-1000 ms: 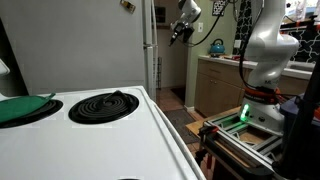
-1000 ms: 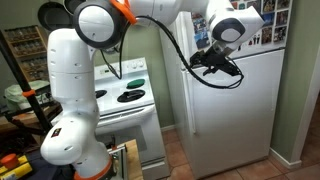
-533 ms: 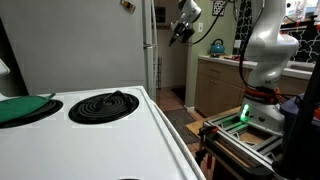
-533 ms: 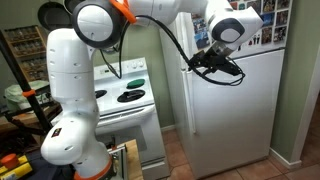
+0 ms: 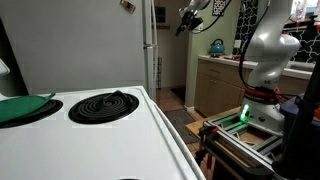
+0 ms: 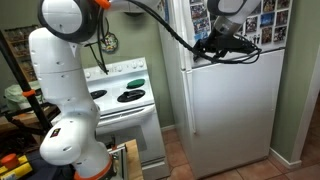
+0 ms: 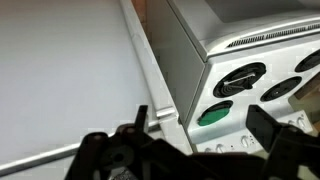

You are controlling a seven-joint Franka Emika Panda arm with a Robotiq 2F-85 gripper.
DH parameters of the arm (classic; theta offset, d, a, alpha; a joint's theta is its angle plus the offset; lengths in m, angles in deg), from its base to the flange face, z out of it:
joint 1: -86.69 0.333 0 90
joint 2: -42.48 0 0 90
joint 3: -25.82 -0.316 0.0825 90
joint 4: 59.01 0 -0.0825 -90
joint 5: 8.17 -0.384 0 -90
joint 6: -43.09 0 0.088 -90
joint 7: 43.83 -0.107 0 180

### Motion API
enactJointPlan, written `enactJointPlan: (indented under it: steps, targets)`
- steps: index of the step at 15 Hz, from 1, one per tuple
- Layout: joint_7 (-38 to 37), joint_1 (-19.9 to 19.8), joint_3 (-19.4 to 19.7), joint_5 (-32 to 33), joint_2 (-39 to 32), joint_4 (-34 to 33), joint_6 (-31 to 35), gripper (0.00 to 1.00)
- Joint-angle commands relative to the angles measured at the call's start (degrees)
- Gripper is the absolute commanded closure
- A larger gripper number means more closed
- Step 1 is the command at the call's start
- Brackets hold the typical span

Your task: Open the bottom fridge door then put the sauce bottle on the second shelf and close the door

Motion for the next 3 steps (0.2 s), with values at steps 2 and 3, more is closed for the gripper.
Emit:
enactJointPlan:
  steps: [2,3]
  targets:
    - [0.33,0.34,0.83,0.49,1.24,-0.33,0.20,0.00]
    - [0.27,0.36,0.84,0.47,1.32,-0.43,0.20,0.00]
